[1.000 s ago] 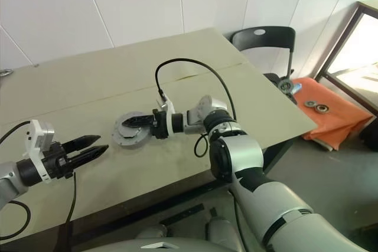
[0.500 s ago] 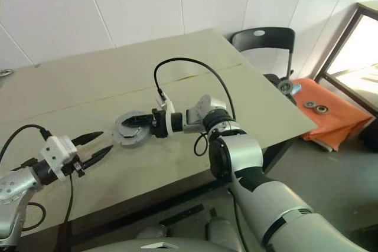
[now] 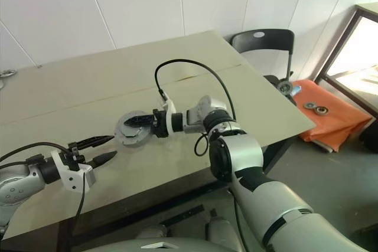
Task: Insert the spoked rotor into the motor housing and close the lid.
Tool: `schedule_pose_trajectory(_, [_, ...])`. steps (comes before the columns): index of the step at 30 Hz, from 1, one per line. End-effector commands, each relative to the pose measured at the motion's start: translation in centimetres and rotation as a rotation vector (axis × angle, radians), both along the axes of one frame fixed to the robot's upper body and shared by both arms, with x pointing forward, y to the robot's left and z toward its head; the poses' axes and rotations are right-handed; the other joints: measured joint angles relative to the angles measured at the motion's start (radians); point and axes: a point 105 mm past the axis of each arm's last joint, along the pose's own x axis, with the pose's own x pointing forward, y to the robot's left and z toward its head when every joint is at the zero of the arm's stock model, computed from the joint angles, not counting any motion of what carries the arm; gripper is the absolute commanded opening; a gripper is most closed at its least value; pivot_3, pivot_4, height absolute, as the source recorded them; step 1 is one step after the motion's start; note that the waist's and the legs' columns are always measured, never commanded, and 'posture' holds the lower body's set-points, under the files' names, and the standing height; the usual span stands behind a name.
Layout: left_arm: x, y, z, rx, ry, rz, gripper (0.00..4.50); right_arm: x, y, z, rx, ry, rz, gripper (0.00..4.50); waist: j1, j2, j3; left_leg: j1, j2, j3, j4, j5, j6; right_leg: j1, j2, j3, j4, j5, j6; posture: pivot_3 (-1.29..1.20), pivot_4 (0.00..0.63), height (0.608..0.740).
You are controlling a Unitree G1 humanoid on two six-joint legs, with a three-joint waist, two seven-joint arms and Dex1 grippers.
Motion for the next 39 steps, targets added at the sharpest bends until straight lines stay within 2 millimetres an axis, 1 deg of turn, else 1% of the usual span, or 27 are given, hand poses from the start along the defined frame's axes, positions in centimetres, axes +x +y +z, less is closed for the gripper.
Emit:
schedule_pose_trajectory(1, [1.4,1.1,2.6,-0.378,-0.04,0.198,2.52,0.0,0.9,1.4,0.045,-0.03,0.014,2.32,-0.001,0.0,0.0,0.0,0.0,0.0,0.001,0.0,0.0,0.0,0.0,0.0,0.001,0.0,0.0,0.0,0.0,0.74])
schedule_pose_trajectory(2, [1.7,2.0,3.1,-0.561,0.004,0.29,2.52,0.0,0.9,1.3,0.043,-0.03,0.013,2.32,-0.003,0.0,0.0,0.0,0.0,0.0,0.001,0.0,0.0,0.0,0.0,0.0,0.001,0.0,0.0,0.0,0.0,0.74])
schedule_pose_trajectory(3, [2.0,2.8,3.6,-0.708,0.041,0.362,2.52,0.0,0.8,1.3,0.04,-0.031,0.012,2.32,-0.003,-0.001,-0.001,0.0,0.001,0.0,0.002,0.0,0.001,0.0,0.0,0.0,0.002,0.0,0.001,0.0,0.0,0.74])
schedule_pose_trajectory(4, [2.1,3.3,3.8,-0.819,0.086,0.41,2.52,0.0,0.8,1.2,0.038,-0.032,0.012,2.32,-0.003,-0.002,-0.001,0.0,0.001,-0.001,0.003,0.0,0.001,0.0,0.0,0.0,0.003,0.0,0.001,0.0,0.0,0.74])
schedule_pose_trajectory(5, [1.9,3.7,3.5,-0.987,0.202,0.464,2.52,0.0,0.8,1.2,0.036,-0.032,0.012,2.32,-0.003,-0.003,-0.001,-0.001,0.001,-0.002,0.003,0.0,0.001,0.0,0.0,0.0,0.003,0.0,0.001,0.0,0.0,0.74])
schedule_pose_trajectory(6, [1.5,3.7,3.2,-1.103,0.323,0.477,2.52,0.0,0.8,1.1,0.034,-0.032,0.012,2.32,-0.006,-0.003,-0.001,-0.001,0.001,-0.003,0.003,0.0,0.001,0.0,0.0,-0.001,0.004,0.0,0.001,0.0,0.0,0.74])
schedule_pose_trajectory(7, [1.2,3.7,2.9,-1.276,0.458,0.502,2.52,0.0,0.9,1.0,0.031,-0.033,0.015,2.32,-0.009,-0.002,-0.001,0.0,0.001,-0.003,0.003,0.0,0.001,0.0,0.0,-0.001,0.004,0.0,0.001,0.0,0.0,0.74])
schedule_pose_trajectory(8, [0.3,2.8,2.1,-1.382,0.661,0.503,2.52,-0.1,0.9,1.0,0.028,-0.032,0.016,2.32,-0.01,-0.002,-0.001,0.0,0.001,-0.003,0.004,0.0,0.001,0.0,0.0,0.0,0.005,0.0,0.001,0.0,0.0,0.74])
schedule_pose_trajectory(9, [-0.8,1.7,1.4,-1.432,0.85,0.494,2.52,-0.1,0.9,0.9,0.027,-0.031,0.016,2.32,-0.013,-0.002,-0.001,0.0,0.002,-0.003,0.004,0.0,0.001,0.001,0.0,0.0,0.005,0.0,0.001,0.0,0.0,0.74])
schedule_pose_trajectory(10, [-1.7,0.8,0.9,-1.456,0.986,0.487,2.52,-0.1,0.9,0.9,0.025,-0.031,0.017,2.32,-0.016,-0.002,0.0,0.001,0.001,-0.003,0.004,0.0,0.001,0.001,0.0,0.0,0.005,0.0,0.001,0.0,0.0,0.74])
schedule_pose_trajectory(11, [-2.6,0.3,-0.1,-1.492,1.122,0.505,2.52,-0.1,0.9,0.8,0.022,-0.03,0.017,2.32,-0.02,-0.001,0.0,0.001,0.001,-0.003,0.004,0.0,0.001,0.002,0.0,0.0,0.004,0.0,0.001,0.0,0.0,0.74])
schedule_pose_trajectory(13, [-3.3,0.0,-1.3,-1.565,1.278,0.541,2.52,-0.2,1.0,0.6,0.013,-0.03,0.015,2.32,-0.021,0.0,0.001,0.003,0.0,-0.003,0.004,0.0,0.001,0.004,0.0,-0.001,0.004,0.0,0.001,0.0,0.0,0.74])
schedule_pose_trajectory(15, [-3.3,-0.3,-2.0,-1.638,1.381,0.557,2.52,-0.2,0.9,0.3,0.002,-0.031,0.013,2.32,-0.022,0.0,0.001,0.005,0.0,-0.003,0.004,0.0,0.001,0.006,0.001,-0.002,0.004,0.0,0.001,0.0,0.0,0.74])
schedule_pose_trajectory(18, [-2.4,-0.4,-1.9,-1.758,1.441,0.529,2.52,-0.1,0.9,0.1,-0.006,-0.029,0.007,2.32,-0.022,0.0,0.001,0.009,0.0,-0.003,0.004,0.0,0.001,0.009,0.002,-0.002,0.004,0.0,0.0,0.0,0.0,0.74])
schedule_pose_trajectory(20, [-1.8,-0.4,-0.9,-1.843,1.454,0.46,2.52,-0.1,0.8,0.1,-0.008,-0.027,0.007,2.32,-0.022,-0.001,0.001,0.01,0.001,-0.003,0.004,0.0,0.001,0.01,0.002,-0.002,0.004,0.0,0.0,0.0,0.0,0.74])
schedule_pose_trajectory(23, [-1.2,-0.4,0.0,-1.929,1.442,0.392,2.52,0.1,0.4,0.0,-0.014,-0.028,-0.002,2.32,-0.024,-0.002,0.0,0.01,0.001,-0.002,0.003,0.0,0.0,0.01,0.002,-0.001,0.003,0.0,0.0,0.0,0.0,0.74])
schedule_pose_trajectory(27, [-0.7,-0.7,0.5,-2.037,1.407,0.332,2.52,0.3,0.1,-0.2,-0.024,-0.032,-0.014,2.32,-0.024,-0.002,0.0,0.009,0.001,-0.001,0.003,0.0,0.0,0.009,0.001,0.001,0.001,0.0,0.0,0.0,0.0,0.74])
schedule_pose_trajectory(31, [0.0,-1.8,0.2,-2.09,1.389,0.299,2.52,0.4,0.0,-0.1,-0.026,-0.033,-0.015,2.32,-0.022,-0.002,0.0,0.006,0.001,-0.001,0.003,0.0,0.0,0.007,0.001,0.001,0.0,0.0,0.0,0.0,0.0,0.74])
schedule_pose_trajectory(34, [1.3,-2.5,0.4,-2.136,1.353,0.251,2.52,0.4,0.2,0.1,-0.024,-0.037,-0.017,2.32,-0.016,-0.003,0.0,0.006,0.0,-0.001,0.004,0.0,0.0,0.007,0.001,0.0,0.001,0.0,0.0,0.0,0.0,0.74])
schedule_pose_trajectory(36, [2.2,-3.2,0.3,-2.146,1.348,0.23,2.52,0.4,0.3,0.2,-0.019,-0.039,-0.018,2.32,-0.004,-0.003,0.0,0.005,0.0,0.0,0.004,0.0,0.0,0.007,0.001,0.0,0.001,0.0,0.0,0.0,0.0,0.74])
schedule_pose_trajectory(39, [2.7,-4.4,-0.1,-2.134,1.379,0.219,2.52,0.6,0.5,0.4,-0.01,-0.036,-0.03,2.32,0.001,-0.003,-0.001,0.005,0.0,0.002,0.004,0.0,0.0,0.007,0.001,0.0,0.0,0.0,0.0,0.0,0.0,0.74])
